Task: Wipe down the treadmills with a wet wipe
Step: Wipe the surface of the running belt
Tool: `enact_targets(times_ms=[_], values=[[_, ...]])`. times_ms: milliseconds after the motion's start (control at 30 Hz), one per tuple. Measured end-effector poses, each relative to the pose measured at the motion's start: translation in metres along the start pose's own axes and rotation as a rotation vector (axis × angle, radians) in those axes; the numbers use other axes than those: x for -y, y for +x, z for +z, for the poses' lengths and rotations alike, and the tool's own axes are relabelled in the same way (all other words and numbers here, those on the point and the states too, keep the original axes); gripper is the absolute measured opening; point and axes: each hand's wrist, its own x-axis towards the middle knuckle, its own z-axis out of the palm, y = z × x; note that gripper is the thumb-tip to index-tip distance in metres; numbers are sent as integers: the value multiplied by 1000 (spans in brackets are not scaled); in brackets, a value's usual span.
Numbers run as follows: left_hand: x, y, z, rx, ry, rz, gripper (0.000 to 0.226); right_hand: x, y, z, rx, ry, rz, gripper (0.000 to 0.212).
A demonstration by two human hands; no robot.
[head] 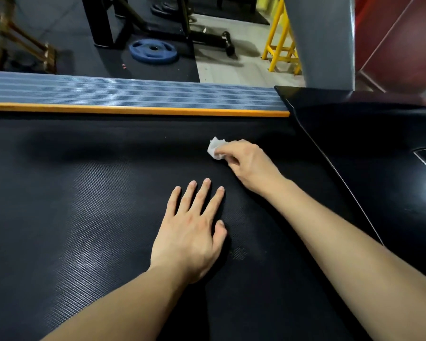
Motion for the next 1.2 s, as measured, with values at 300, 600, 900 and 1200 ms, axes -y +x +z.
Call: enact_targets(times_ms=[300,600,900,1200], values=[[-1,0,1,-14,-16,-3,69,-62,-11,-33,-250,-217,623,38],[-1,-1,1,-5,2,-19,70,-28,-35,-24,-99,-217,249,30],[-1,-1,3,-5,22,-11,73,44,-58,0,-58,-11,240,26],[0,0,7,-45,3,-19,73,-69,-104,-52,-172,-347,650,21]])
